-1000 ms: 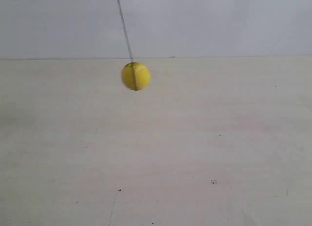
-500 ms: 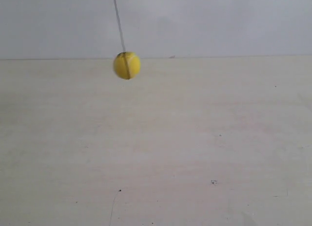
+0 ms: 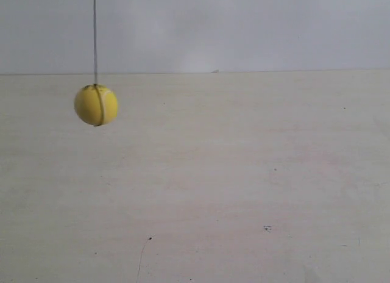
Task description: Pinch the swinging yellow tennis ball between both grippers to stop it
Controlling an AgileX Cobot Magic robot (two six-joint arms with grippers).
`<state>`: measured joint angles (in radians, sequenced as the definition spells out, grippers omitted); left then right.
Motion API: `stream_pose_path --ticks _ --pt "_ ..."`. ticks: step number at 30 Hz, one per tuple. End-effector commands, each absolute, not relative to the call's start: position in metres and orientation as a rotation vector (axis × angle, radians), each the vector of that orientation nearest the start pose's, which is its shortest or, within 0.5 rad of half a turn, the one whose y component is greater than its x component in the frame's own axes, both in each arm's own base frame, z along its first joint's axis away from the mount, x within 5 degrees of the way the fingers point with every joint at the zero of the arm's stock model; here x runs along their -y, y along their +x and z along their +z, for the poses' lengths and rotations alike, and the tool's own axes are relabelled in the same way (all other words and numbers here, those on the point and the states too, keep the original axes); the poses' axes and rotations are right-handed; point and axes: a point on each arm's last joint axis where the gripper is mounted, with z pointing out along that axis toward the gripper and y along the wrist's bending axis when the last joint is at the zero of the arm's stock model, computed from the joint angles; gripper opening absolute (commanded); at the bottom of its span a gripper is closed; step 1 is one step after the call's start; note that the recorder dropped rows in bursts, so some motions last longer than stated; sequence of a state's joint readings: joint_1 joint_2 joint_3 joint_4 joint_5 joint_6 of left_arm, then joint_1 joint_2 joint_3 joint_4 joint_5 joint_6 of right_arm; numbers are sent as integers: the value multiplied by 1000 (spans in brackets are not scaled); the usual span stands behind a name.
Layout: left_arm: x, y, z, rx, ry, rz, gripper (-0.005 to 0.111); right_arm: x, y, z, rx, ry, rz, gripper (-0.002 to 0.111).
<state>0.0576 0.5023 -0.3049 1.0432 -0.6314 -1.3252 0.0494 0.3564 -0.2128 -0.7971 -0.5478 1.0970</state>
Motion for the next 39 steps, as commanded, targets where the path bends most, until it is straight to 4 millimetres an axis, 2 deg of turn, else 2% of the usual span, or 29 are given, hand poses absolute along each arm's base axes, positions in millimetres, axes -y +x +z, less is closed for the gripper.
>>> stream_pose_path --ticks 1,7,15,18,23,31,39 --pt "44 135 290 -1524 223 -645 5 -46 98 288 -1332 -229 625 0" --pt "51 168 261 -1618 319 -736 5 -50 128 267 -1480 -282 590 0" --pt "53 198 227 -1658 347 -796 5 -55 160 245 -1514 -336 602 0" --pt "54 204 220 -1632 369 -815 5 -57 169 237 -1521 -359 605 0" --pt "50 215 208 -1627 346 -747 5 -59 181 224 -1504 -396 616 0" --pt "49 231 197 -1628 399 -685 5 -62 216 216 -1563 -422 612 0" --pt "44 249 186 -1622 383 -629 5 -85 245 209 -1574 -557 678 0"
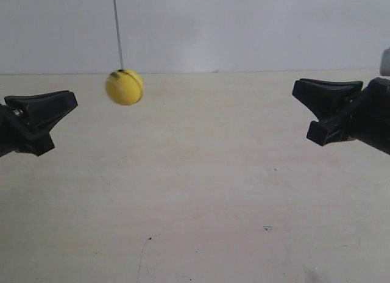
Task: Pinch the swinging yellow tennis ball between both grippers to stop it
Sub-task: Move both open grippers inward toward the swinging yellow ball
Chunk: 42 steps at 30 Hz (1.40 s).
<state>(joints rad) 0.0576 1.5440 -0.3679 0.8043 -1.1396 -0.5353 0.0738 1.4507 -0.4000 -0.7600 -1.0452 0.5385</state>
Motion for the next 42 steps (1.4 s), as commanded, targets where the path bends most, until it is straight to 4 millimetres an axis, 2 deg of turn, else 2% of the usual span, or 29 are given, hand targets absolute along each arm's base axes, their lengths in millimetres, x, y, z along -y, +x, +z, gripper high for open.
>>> stream_pose_path --ticks 1,6,10,14,19,31,38,42 --pt "46 252 184 -1626 387 -635 5 -88 248 207 -1576 -576 687 0" --pt "65 266 172 -1619 530 -641 5 -108 267 202 -1609 -689 687 0" --pt "83 277 163 -1581 662 -612 5 -116 280 203 -1606 -710 679 0" --pt "87 287 161 -1559 696 -600 5 -119 291 202 -1597 -709 687 0" --pt "89 293 158 -1557 712 -607 5 -126 309 186 -1624 -718 754 0" --pt "93 291 159 -1507 732 -665 5 -136 304 190 -1543 -763 887 0" --pt "116 293 153 -1482 800 -707 5 -173 306 182 -1635 -915 773 0" --pt "115 296 153 -1483 774 -687 5 -172 310 184 -1639 -869 741 0"
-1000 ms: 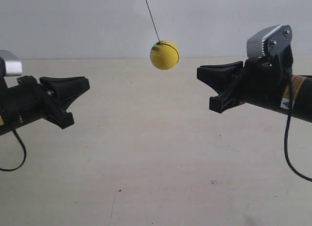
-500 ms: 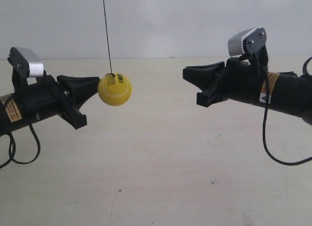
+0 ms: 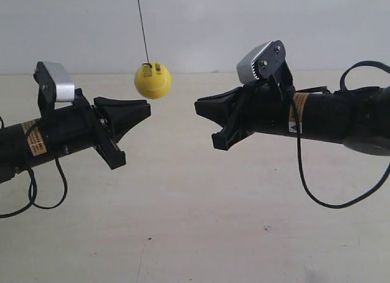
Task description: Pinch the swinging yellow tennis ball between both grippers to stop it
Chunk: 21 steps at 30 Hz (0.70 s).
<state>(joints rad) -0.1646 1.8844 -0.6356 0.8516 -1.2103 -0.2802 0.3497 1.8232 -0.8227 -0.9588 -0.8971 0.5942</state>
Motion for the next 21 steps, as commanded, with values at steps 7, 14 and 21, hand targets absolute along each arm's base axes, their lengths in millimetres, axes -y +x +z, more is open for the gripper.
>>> stream_pose_path --ticks 7,14,21 --pt "113 299 154 -1483 737 -659 5 -172 311 186 -1616 -855 736 0" --pt "112 299 153 -1496 740 -653 5 -172 311 187 -1606 -851 738 0" --pt "112 299 153 -1497 744 -648 5 -174 309 189 -1584 -853 758 0"
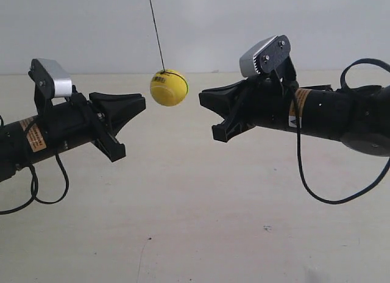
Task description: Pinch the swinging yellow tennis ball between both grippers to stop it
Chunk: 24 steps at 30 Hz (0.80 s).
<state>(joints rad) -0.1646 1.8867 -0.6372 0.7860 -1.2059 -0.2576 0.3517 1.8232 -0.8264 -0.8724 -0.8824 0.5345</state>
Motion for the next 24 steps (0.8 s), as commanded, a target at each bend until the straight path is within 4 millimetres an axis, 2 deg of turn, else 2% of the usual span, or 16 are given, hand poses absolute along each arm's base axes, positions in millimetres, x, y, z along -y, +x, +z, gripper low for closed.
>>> stream_pose_path --ticks 1,24 --pt "112 299 153 -1497 744 -648 5 -174 309 189 -1582 -853 759 0" --pt "116 295 153 -1473 802 -683 5 -180 303 193 -1553 -836 908 0"
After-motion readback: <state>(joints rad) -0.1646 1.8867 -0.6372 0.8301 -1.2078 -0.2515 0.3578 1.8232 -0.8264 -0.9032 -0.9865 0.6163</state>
